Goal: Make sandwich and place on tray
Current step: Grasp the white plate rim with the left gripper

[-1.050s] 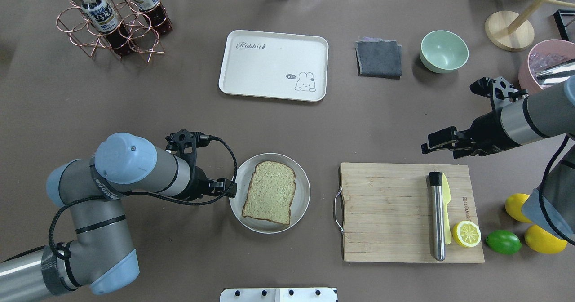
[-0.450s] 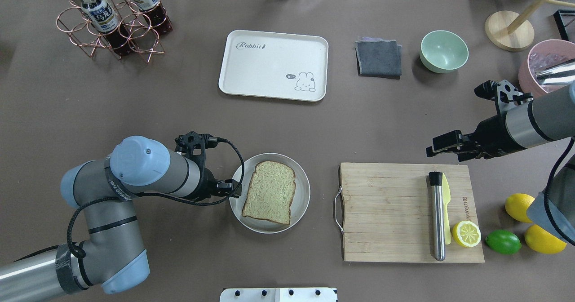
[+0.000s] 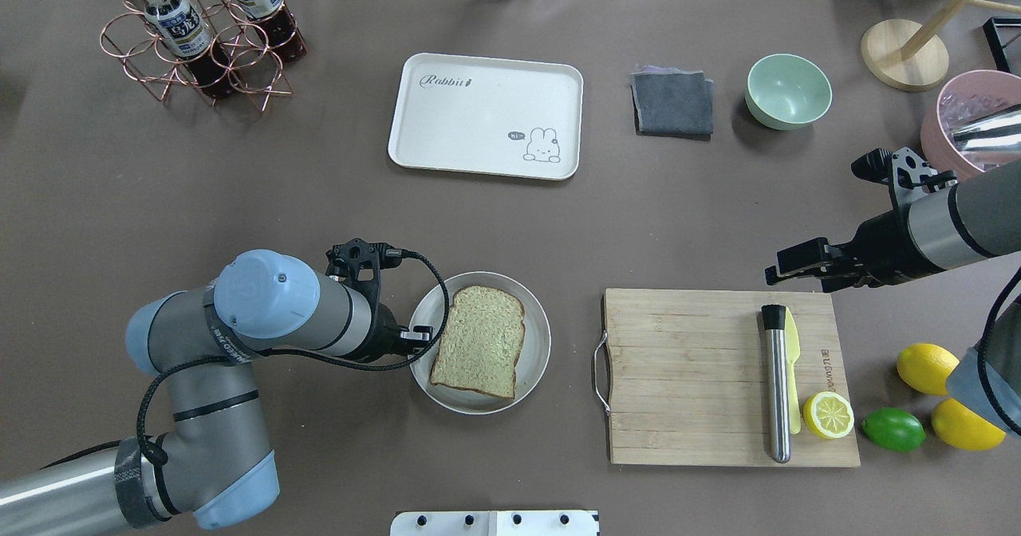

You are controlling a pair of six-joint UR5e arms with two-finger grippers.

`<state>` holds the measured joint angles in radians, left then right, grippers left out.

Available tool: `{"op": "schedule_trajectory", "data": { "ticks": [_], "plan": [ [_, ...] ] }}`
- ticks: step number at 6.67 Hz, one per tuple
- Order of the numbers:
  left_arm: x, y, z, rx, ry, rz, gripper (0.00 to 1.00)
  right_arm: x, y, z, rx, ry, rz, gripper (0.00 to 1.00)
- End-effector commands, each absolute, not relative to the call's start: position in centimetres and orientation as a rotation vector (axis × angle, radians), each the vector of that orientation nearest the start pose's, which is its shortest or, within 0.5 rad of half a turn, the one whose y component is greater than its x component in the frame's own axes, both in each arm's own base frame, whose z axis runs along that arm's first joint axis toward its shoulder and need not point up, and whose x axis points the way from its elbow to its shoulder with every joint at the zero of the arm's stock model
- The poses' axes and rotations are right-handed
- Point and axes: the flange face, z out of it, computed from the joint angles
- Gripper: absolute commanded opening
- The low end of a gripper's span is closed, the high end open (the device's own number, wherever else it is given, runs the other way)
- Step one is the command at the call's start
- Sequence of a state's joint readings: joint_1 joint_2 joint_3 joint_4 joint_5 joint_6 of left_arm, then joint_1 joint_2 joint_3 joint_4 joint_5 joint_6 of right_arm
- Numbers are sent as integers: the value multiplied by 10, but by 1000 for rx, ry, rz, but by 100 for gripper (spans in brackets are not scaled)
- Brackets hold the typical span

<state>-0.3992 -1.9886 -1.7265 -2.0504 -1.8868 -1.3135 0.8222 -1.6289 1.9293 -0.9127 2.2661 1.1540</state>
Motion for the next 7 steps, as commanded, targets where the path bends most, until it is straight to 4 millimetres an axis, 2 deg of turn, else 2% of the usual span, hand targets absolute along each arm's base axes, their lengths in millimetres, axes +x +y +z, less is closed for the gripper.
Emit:
{"op": "schedule_trajectory", "data": {
  "ticks": [1, 2, 3, 5, 6, 7],
  "plan": [
    [543, -339, 294, 64, 1090, 44, 0, -269, -391, 434, 10, -1113, 29, 100],
    [535, -349, 285, 73, 1110, 27, 0, -269, -391, 434, 9, -1114, 28, 100],
    [519, -375, 270, 102, 1131, -16, 0, -268, -391, 434, 6, -1115, 29, 100],
    [495, -433, 252, 34, 1162, -146, 0, -248, -394, 440, -3, -1125, 21, 100],
    [490, -474, 240, 12, 1166, -202, 0, -220, -395, 457, 10, -1116, 5, 100],
    [476, -512, 237, -14, 1163, -254, 0, -193, -391, 478, 19, -1101, -8, 100]
  ]
}}
